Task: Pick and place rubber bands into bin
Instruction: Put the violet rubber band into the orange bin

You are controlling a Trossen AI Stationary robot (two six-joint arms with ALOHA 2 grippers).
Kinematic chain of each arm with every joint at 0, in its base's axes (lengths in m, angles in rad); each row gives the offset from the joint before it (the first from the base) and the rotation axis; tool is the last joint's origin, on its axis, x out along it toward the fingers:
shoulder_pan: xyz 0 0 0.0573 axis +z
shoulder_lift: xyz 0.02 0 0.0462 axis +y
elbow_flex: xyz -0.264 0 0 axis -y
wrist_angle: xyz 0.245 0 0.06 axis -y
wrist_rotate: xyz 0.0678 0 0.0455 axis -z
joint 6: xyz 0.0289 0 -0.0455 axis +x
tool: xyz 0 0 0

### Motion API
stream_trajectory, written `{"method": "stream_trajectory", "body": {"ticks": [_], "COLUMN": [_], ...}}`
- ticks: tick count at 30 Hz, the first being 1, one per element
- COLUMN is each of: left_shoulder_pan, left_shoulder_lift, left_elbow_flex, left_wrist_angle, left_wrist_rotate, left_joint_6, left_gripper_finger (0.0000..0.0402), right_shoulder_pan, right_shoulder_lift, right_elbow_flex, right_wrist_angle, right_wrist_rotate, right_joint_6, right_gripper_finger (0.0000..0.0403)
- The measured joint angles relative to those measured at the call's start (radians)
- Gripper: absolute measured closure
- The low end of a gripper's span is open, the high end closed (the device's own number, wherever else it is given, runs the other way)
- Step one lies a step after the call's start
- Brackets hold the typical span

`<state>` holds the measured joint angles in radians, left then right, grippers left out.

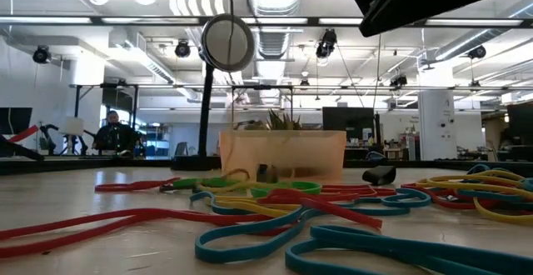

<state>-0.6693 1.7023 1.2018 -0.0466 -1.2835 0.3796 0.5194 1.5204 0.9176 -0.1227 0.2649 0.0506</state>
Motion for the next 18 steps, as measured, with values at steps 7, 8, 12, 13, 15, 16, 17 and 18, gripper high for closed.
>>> {"method": "stream_trajectory", "body": {"ticks": [7, 8, 12, 13, 15, 16, 17, 18], "left_shoulder_pan": [-0.001, 0.000, 0.005, 0.004, -0.005, -0.010, -0.013, -0.016], "left_shoulder_lift": [0.000, 0.001, 0.010, 0.011, 0.011, 0.011, 0.010, 0.010], "left_elbow_flex": [-0.019, -0.026, -0.049, -0.049, -0.042, -0.038, -0.036, -0.035], "left_wrist_angle": [0.029, 0.032, 0.020, 0.021, 0.022, 0.023, 0.024, 0.025], "left_wrist_rotate": [0.109, 0.064, -0.260, -0.281, -0.247, -0.186, -0.098, 0.016], "left_joint_6": [0.019, 0.005, -0.107, -0.112, -0.102, -0.088, -0.070, -0.045], "left_gripper_finger": [0.0393, 0.0394, 0.0399, 0.0398, 0.0398, 0.0398, 0.0398, 0.0398], "right_shoulder_pan": [0.000, 0.000, 0.000, 0.000, 0.002, 0.002, 0.002, 0.002], "right_shoulder_lift": [0.000, 0.000, 0.000, 0.000, 0.000, 0.000, 0.000, 0.000], "right_elbow_flex": [0.000, 0.000, 0.000, 0.000, 0.000, 0.000, 0.000, 0.000], "right_wrist_angle": [0.001, 0.001, 0.000, 0.001, 0.000, 0.000, 0.000, 0.000], "right_wrist_rotate": [0.000, 0.000, 0.000, 0.000, 0.000, 0.000, 0.000, -0.001], "right_joint_6": [0.002, 0.003, 0.021, 0.022, 0.021, 0.021, 0.021, 0.019], "right_gripper_finger": [0.0343, 0.0342, 0.0342, 0.0343, 0.0344, 0.0344, 0.0344, 0.0343]}}
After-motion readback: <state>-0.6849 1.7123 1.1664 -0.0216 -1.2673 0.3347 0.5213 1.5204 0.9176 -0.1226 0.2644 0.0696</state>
